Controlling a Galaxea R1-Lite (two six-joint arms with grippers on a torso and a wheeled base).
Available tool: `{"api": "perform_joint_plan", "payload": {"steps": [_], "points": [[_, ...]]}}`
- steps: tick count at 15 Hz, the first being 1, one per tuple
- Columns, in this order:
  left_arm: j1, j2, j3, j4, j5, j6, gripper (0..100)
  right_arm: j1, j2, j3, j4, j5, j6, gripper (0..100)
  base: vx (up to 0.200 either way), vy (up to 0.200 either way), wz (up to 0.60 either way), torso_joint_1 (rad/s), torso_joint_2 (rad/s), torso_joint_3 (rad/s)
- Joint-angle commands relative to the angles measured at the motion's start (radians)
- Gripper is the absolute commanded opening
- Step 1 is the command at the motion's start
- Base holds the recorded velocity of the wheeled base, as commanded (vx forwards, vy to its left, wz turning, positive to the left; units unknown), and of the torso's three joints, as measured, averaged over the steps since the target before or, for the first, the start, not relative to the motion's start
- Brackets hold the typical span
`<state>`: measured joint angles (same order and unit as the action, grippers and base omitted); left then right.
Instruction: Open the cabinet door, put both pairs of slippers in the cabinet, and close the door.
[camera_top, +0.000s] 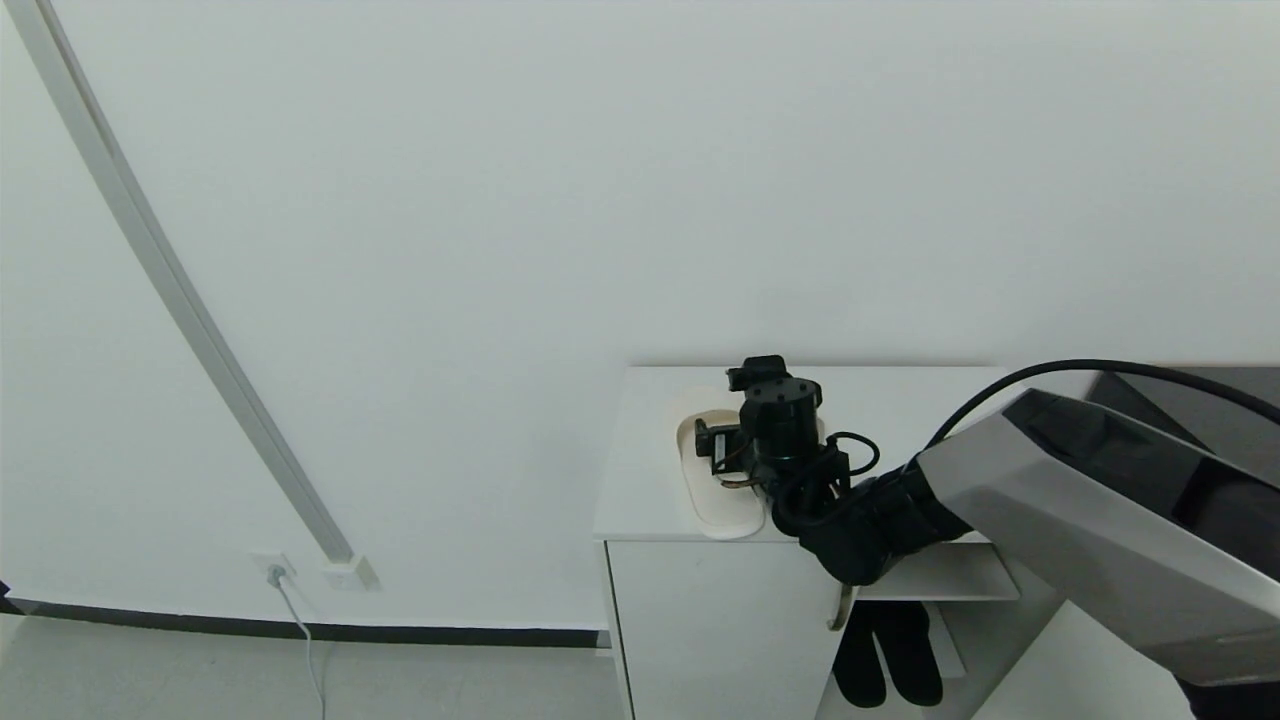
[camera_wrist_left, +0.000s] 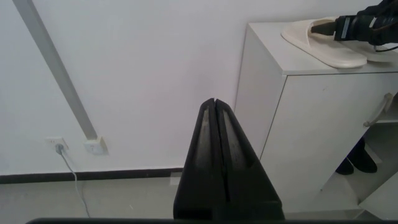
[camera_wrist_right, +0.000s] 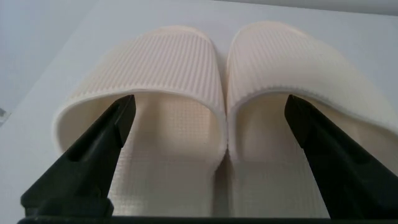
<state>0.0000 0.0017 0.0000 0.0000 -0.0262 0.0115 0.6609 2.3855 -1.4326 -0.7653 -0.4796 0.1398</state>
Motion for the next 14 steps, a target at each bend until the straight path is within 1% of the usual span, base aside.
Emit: {"api": "perform_joint_plan", "payload": {"steps": [1,2,11,13,14], "points": [[0.0,0.0,0.0,0.0,0.0,0.001,0,-0.006,0.02,-0.023,0.009,0.003,0.0,100,0.0,0.0,0.0,0.0,0.0,0.0],[0.0,0.0,0.0,0.0,0.0,0.001,0,-0.006,0.02,-0.026,0.011,0.003,0.0,0,0.0,0.0,0.0,0.0,0.0,0.0],[0.0,0.0,0.0,0.0,0.0,0.001,0,-0.009,0.003,-0.022,0.009,0.003,0.001,0,0.0,0.0,0.0,0.0,0.0,0.0],[0.0,0.0,0.0,0.0,0.0,-0.001,0,-0.006,-0.086,0.057,0.004,0.018,0.001,0,0.0,0.0,0.0,0.0,0.0,0.0],[0.0,0.0,0.0,0.0,0.0,-0.001,0,-0.003,-0.135,0.112,0.001,0.05,0.001,0,0.0,0.0,0.0,0.0,0.0,0.0]]}}
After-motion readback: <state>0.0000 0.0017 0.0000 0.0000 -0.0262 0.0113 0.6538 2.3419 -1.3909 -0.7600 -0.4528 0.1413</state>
